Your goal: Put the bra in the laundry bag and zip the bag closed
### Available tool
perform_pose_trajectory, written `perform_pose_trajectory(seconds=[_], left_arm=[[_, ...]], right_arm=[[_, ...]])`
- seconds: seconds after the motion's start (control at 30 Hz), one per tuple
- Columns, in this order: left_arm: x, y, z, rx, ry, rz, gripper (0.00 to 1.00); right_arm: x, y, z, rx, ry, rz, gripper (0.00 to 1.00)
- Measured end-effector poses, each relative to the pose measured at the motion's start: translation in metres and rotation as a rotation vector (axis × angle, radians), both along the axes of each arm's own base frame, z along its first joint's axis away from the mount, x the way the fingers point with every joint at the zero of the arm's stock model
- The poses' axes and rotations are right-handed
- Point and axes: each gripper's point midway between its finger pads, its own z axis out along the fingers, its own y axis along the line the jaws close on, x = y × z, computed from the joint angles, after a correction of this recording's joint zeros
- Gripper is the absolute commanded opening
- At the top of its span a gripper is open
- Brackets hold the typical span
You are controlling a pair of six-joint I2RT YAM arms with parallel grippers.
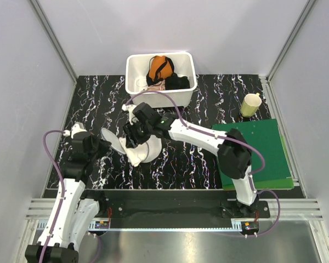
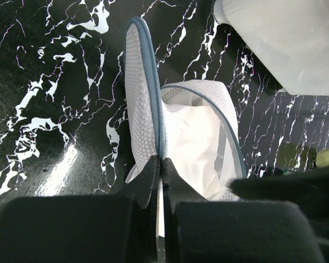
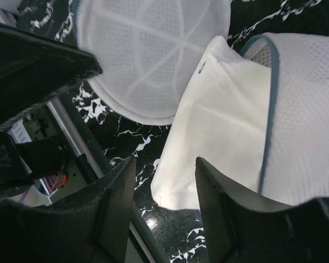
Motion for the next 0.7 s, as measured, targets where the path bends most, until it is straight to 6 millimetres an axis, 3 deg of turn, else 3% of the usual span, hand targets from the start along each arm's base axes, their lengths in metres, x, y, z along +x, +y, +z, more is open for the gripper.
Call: perform_pose_trajectory(seconds=[0.1,0.23,0.53,0.6,0.7], left_arm=[[-0.002,0.000,0.001,-0.001,-0.003,-0.002,0.00],[-0.006,-0.001,0.001,-0.001,0.001,-0.004,0.00],[-0.008,-0.004,0.015,-0.010,-0.025,-0.018,0.00],[-0.007,-0.005,0.020,-0.017,-0.037,-0.025,0.00],[-0.008,-0.008,0.027,-0.026,-0.054,-0.037,0.00]], right_arm=[[-0.003,0.006,-0.027,-0.016,0.022,0.048,0.65],[-0.007,0.004,-0.056,-0.055,0.022,0.104,0.67],[-0.004,0.004,-0.070,-0.077,-0.064,0.141,0.70],[-0.002,0.006,-0.071,-0.084,-0.093,0.138,0.68],[0.002,0.009,-0.072,-0.097,-0.145,0.120,0.56]])
